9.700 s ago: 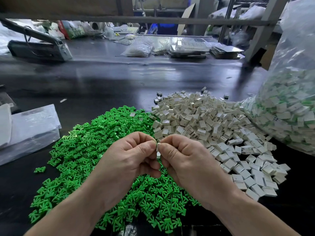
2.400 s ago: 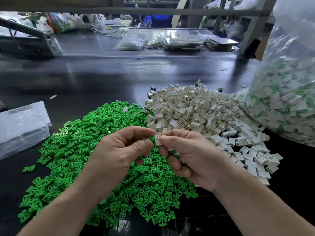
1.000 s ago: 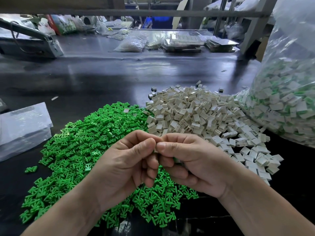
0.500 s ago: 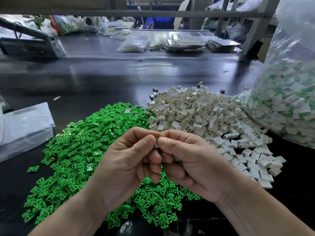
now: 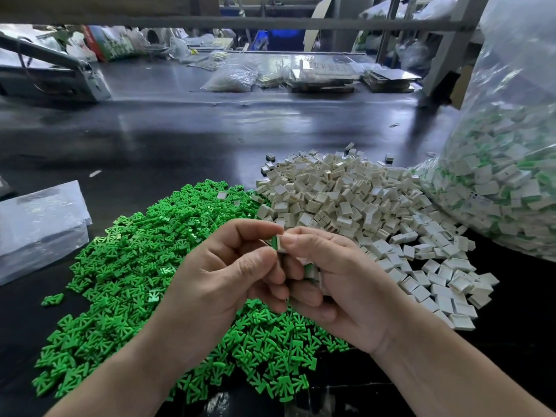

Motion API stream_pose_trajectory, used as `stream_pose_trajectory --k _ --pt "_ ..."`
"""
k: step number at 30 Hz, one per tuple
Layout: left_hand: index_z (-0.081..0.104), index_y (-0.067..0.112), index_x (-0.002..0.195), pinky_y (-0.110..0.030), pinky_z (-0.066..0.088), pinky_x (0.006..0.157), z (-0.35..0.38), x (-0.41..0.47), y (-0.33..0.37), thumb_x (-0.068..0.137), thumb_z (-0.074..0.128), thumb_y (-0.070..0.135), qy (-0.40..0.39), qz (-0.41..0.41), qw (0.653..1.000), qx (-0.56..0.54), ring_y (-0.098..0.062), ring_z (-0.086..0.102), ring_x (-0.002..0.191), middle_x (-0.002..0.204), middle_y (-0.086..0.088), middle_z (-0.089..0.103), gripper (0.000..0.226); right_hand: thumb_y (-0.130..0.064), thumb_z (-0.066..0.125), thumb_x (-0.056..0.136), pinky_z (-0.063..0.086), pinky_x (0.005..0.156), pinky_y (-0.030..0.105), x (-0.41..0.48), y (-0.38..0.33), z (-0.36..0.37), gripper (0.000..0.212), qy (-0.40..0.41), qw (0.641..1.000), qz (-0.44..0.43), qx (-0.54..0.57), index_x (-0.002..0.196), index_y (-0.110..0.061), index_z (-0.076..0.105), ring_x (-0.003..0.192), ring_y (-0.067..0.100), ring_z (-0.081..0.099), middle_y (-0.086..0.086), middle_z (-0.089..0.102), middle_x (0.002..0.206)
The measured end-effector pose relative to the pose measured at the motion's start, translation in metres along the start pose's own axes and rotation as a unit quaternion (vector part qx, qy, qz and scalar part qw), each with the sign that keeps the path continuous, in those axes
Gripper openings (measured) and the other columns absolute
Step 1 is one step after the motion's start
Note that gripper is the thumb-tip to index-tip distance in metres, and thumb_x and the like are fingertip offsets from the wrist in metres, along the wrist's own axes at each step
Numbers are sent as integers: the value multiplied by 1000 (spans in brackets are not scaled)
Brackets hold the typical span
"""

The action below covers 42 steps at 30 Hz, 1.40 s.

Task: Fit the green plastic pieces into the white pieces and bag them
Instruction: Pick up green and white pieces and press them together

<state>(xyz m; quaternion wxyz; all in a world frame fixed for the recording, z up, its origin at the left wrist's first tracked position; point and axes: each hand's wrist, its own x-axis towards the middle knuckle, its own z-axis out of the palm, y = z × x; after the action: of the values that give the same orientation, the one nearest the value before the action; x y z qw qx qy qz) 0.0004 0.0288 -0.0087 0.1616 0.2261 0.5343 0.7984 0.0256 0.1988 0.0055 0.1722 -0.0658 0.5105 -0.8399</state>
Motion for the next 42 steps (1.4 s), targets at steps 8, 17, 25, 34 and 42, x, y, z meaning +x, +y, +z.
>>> stream_pose_trajectory --k 8,17,25,34,42 --pt "39 51 138 -27 46 99 -22 9 0 92 56 47 129 56 793 593 3 50 121 138 25 49 50 -25 66 83 40 32 16 3 -13 -17 16 -35 973 -31 224 82 -12 57 46 9 55 7 58 78" --pt "46 40 142 -38 19 112 -9 12 -10 96 40 52 -57 61 644 761 -17 35 139 150 10 43 48 -17 68 82 34 27 14 5 -18 -20 13 80 976 3 201 72 -14 61 44 7 52 4 57 74" --pt "68 31 119 -37 38 85 -14 16 -11 85 71 29 11 101 660 745 -16 57 104 114 14 67 34 -4 62 63 31 30 17 6 -19 -24 22 156 977 30 140 83 -12 63 50 13 47 6 56 75" --pt "74 33 101 -42 42 78 -14 18 -14 84 74 31 -11 129 664 737 -18 59 95 101 17 70 17 -24 70 74 27 30 15 5 -11 -19 22 133 989 48 44 88 -11 58 42 7 39 1 51 68" --pt "67 25 106 -19 35 88 -7 16 -2 79 67 55 110 189 748 626 -3 50 94 93 22 62 40 -21 72 87 28 33 15 4 -7 -16 9 167 982 36 -77 90 -15 66 42 9 41 1 56 66"
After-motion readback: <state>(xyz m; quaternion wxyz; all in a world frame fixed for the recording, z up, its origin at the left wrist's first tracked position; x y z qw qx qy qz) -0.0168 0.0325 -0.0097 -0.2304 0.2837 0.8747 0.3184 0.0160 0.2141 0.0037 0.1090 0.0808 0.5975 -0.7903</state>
